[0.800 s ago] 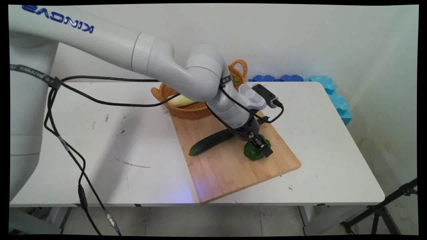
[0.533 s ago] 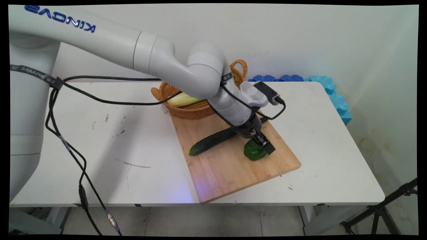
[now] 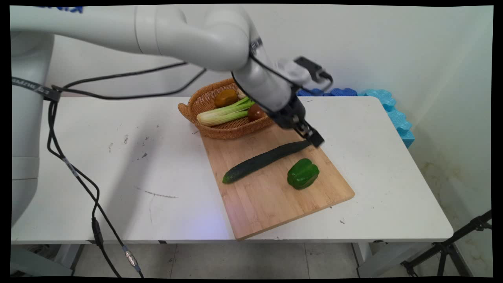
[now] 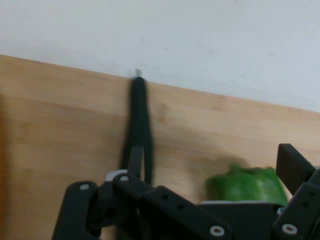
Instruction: Pick up the potato from the vegetable basket
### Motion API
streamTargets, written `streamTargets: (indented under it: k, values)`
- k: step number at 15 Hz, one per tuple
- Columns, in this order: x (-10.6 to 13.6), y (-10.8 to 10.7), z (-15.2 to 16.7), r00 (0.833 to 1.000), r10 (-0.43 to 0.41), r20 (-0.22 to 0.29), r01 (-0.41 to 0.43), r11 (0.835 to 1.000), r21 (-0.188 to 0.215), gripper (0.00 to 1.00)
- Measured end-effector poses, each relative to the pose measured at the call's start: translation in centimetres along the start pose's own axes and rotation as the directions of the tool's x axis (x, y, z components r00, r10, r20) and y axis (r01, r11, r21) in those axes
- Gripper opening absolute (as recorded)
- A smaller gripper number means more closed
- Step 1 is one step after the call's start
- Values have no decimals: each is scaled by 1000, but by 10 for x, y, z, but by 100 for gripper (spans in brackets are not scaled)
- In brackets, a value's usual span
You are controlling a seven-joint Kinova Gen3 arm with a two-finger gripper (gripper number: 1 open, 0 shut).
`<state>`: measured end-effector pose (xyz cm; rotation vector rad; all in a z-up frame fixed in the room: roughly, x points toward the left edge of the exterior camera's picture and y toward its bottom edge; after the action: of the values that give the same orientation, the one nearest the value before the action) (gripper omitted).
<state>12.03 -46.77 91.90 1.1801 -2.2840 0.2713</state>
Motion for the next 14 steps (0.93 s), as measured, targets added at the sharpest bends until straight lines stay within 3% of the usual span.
streamTargets:
  k: [4,8,14]
  values:
    - [15,-47,-32,1000,-8,2,8,998,63,100]
    - [20,-99,-51,999,-12,36,7,989,145,100]
    - [16,-155,-53,995,-43,95,19,970,241,100]
